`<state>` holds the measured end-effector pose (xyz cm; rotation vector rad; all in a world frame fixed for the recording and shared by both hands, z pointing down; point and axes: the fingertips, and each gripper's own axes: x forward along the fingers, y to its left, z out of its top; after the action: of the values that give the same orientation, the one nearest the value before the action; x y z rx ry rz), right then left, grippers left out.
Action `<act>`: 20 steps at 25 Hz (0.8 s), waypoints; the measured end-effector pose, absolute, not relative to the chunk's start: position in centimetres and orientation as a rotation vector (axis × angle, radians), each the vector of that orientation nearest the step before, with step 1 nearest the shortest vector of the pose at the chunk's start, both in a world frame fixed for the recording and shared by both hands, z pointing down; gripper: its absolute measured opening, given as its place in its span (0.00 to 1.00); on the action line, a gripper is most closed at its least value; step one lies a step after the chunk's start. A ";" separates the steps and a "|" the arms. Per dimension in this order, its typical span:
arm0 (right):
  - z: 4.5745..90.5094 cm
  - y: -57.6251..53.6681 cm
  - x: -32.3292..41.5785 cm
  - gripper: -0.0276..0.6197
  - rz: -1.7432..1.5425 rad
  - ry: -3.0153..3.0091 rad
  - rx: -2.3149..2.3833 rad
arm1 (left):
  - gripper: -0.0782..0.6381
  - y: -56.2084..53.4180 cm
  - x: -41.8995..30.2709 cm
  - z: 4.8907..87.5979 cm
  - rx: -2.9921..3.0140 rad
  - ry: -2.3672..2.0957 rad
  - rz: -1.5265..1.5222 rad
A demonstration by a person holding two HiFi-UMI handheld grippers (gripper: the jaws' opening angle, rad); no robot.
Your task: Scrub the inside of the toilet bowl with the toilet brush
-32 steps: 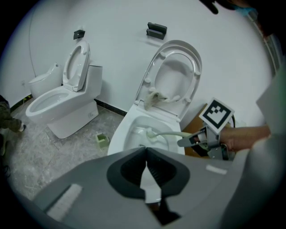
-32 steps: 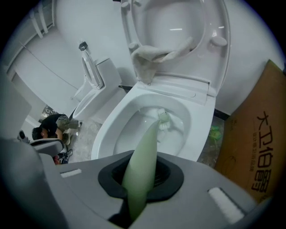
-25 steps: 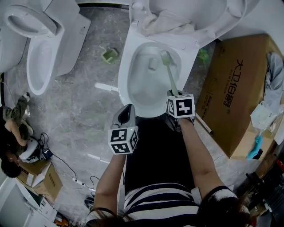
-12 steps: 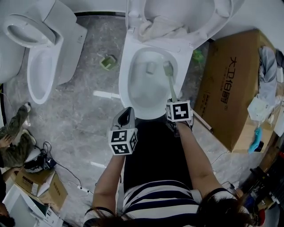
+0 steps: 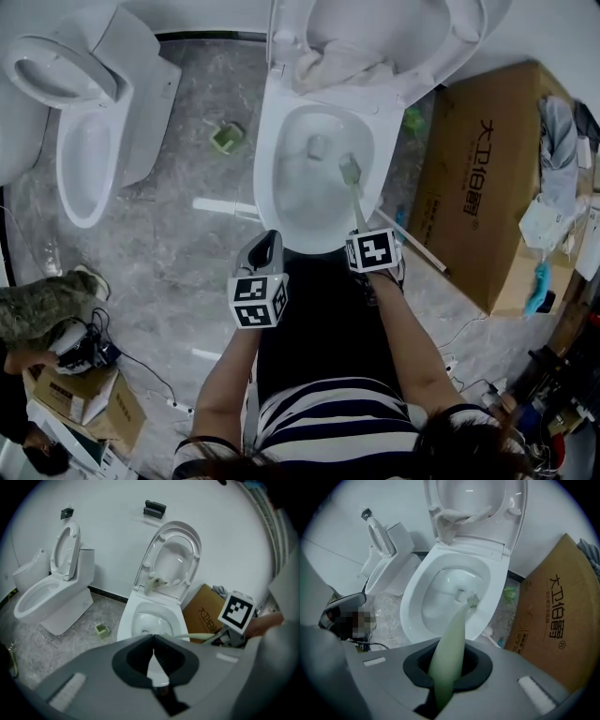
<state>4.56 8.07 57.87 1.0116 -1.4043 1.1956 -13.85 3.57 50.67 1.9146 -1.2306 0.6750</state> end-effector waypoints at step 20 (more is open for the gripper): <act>56.4 14.2 0.1 0.07 1.313 -1.466 0.632 | 0.11 5.9 -15.4 51.4 1.838 -1.281 0.646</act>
<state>0.14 14.19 56.35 0.6318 -1.4657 1.3125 -15.43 5.94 51.43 1.8384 -1.2806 0.6464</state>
